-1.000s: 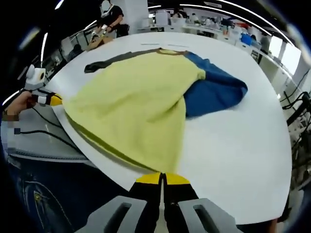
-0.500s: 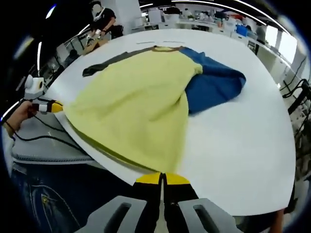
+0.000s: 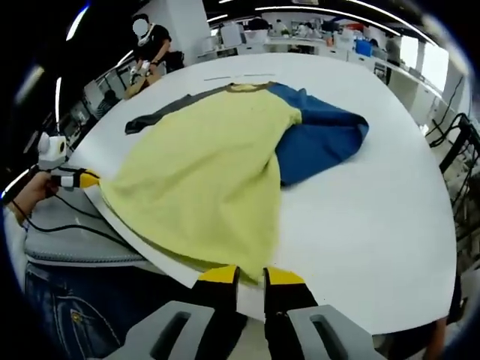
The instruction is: Fold the garment on the visible template until the final outline fits inside the template.
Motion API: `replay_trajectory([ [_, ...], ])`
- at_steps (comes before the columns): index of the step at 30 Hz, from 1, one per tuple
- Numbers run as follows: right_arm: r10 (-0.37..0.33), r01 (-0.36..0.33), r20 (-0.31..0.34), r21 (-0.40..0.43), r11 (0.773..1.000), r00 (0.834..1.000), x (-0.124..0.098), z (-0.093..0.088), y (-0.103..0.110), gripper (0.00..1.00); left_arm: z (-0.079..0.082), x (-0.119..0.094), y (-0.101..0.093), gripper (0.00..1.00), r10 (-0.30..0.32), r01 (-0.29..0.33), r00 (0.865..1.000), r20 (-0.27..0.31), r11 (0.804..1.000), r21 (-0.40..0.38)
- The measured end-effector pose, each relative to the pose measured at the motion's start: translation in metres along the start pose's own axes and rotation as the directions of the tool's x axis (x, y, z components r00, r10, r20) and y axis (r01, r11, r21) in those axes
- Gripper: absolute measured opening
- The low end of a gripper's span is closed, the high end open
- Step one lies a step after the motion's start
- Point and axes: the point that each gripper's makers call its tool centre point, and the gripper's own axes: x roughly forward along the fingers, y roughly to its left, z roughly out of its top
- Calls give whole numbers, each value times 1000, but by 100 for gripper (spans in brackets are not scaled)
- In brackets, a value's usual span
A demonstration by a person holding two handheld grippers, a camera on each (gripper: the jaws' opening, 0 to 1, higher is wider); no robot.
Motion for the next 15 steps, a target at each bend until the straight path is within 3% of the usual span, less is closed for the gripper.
replay_trajectory([
  [9, 6, -12, 112, 47, 999, 994, -7, 22, -9, 32, 21, -10, 4, 27, -19, 20, 993, 119, 1000, -12],
  [15, -21, 7, 187, 77, 997, 982, -10, 40, -23, 43, 42, -19, 3, 52, -25, 26, 975, 223, 1000, 0],
])
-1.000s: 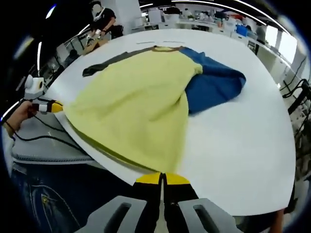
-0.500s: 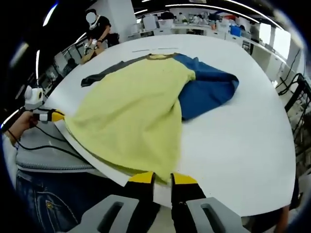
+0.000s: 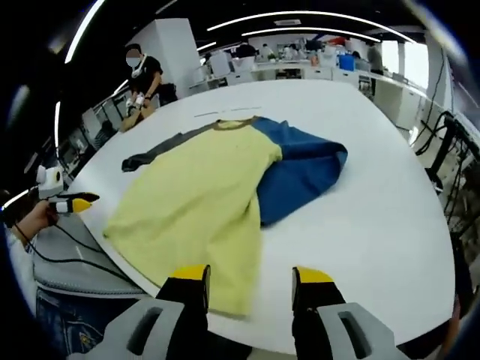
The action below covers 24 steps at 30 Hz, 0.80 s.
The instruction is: Fold the garment on the visible template until the final outline fits inside the template.
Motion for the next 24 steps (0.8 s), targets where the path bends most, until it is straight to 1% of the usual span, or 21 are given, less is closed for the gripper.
replay_trajectory([
  [3, -14, 13, 51, 20, 1000, 999, 0, 15, -11, 47, 10, 1, -1, 65, -4, 3, 999, 48, 1000, 11],
  [7, -28, 24, 107, 40, 999, 994, 1, 32, -20, 50, 18, 2, -4, 81, -7, 5, 997, 81, 999, 36],
  [10, -39, 33, 138, 44, 998, 990, 4, 44, -27, 52, 23, 3, -6, 90, -10, 5, 995, 99, 998, 56],
  [11, -42, 37, 158, 35, 999, 987, 6, 51, -30, 53, 25, 4, -6, 93, -12, 5, 995, 101, 998, 69],
  [13, -45, 40, 173, 35, 999, 984, 10, 60, -35, 54, 26, 5, -7, 97, -15, 6, 995, 102, 996, 85],
  [14, -46, 41, 185, 31, 999, 982, 12, 64, -37, 54, 27, 5, -7, 99, -16, 7, 995, 101, 996, 87],
  [21, -60, 57, 222, 19, 998, 973, 27, 90, -55, 54, 33, 5, -9, 99, -32, 21, 992, 126, 996, 90],
  [24, -70, 62, 232, 43, 997, 970, 36, 98, -67, 52, 34, 5, -8, 99, -26, 14, 992, 123, 995, 97],
])
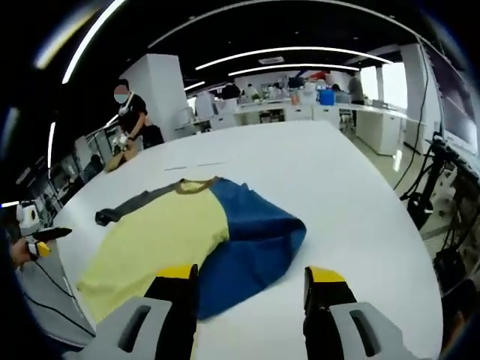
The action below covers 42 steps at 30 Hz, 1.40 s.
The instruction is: Fold the garment on the visible template until the final outline fits inside the template.
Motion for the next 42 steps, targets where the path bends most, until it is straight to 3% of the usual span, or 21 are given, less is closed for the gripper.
replay_trajectory([
  [13, -69, 69, -15, 35, 997, 998, 40, 1, -34, 32, 7, 0, 3, 99, 23, -24, 999, 22, 999, 27],
  [19, -90, 93, -40, 63, 994, 995, 53, -5, -41, 25, 6, 1, 2, 99, 29, -30, 999, 16, 999, 39],
  [21, -92, 95, -48, 82, 992, 995, 57, -7, -42, 22, 10, 0, 7, 96, 56, -57, 998, 28, 997, 59],
  [28, -104, 107, -29, 141, 984, 994, 69, -7, -48, 11, 15, 0, 8, 95, 61, -63, 998, 24, 994, 95],
  [31, -130, 131, -18, 144, 981, 991, 73, -2, -59, 4, 15, 0, 9, 95, 65, -66, 998, 22, 993, 93],
  [34, -128, 126, -2, 159, 979, 992, 73, 3, -58, 2, 16, -2, 10, 90, 80, -83, 996, 28, 991, 104],
  [42, -125, 117, 45, 156, 981, 991, 70, 23, -51, 0, 18, -3, 11, 88, 89, -92, 996, 30, 990, 105],
])
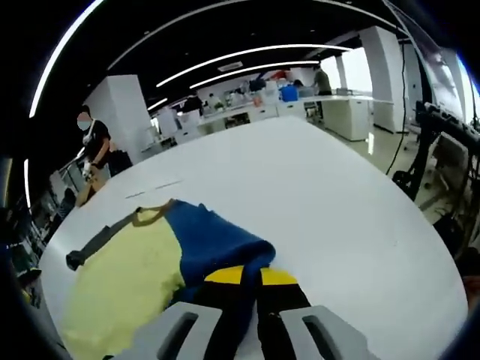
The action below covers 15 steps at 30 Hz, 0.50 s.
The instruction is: Fold the garment on the visible template until the final outline fits inside the template.
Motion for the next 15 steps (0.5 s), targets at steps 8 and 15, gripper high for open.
replay_trajectory([
  [8, 35, -33, 33, -73, 997, 999, -8, 25, 48, 0, -1, -1, 1, 88, 1, -1, 1000, 5, 1000, -9],
  [15, 87, -80, 24, -198, 977, 996, -6, 32, 97, 0, -4, -3, 6, 87, 12, -12, 1000, 6, 1000, -21],
])
